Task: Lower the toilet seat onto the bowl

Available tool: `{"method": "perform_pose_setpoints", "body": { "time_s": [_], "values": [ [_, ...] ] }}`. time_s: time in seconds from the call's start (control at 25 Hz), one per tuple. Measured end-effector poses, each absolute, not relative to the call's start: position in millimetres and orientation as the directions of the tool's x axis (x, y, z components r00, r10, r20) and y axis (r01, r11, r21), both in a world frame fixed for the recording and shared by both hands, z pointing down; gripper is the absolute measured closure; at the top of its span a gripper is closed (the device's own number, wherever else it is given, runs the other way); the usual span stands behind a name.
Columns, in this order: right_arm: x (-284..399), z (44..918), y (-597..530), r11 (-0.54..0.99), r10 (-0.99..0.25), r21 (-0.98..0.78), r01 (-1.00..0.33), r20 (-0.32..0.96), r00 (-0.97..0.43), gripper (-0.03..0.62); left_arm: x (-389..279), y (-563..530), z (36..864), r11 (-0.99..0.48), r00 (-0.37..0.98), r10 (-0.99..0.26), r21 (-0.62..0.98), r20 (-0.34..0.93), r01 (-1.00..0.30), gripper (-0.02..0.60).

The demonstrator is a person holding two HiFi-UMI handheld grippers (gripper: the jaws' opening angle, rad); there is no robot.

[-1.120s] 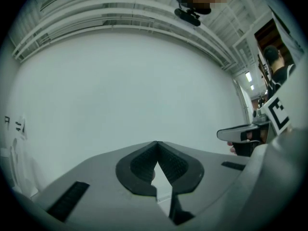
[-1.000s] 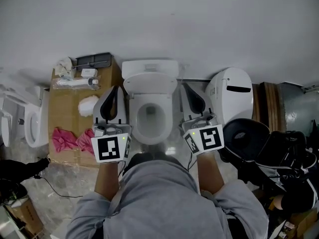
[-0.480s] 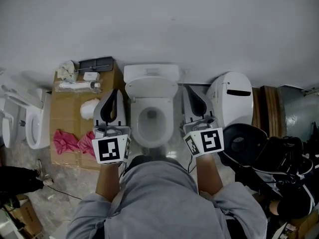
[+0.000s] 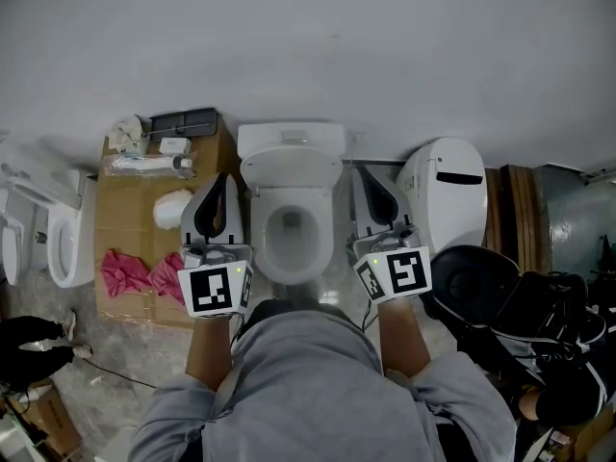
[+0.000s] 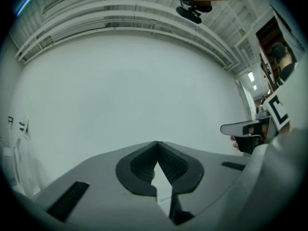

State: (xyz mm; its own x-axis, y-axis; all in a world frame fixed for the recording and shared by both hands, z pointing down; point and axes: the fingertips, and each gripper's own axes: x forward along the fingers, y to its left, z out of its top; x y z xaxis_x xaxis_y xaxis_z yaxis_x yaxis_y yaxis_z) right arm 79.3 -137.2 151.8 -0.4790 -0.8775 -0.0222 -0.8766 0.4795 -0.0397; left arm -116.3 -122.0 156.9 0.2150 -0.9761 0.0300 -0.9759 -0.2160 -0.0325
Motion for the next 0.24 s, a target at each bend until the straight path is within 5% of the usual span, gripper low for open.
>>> {"method": "perform_pose_setpoints", "body": {
  "time_s": [0.24],
  "values": [
    [86.6,163.2,-145.0,0.485,-0.874,-0.042,-0.873,-0.025,-0.485,0.595,-107.3,-128.6,166.2,-0.212,0.211,-0.977,-0.039,0.030,-0.976,0.581]
  ]
}}
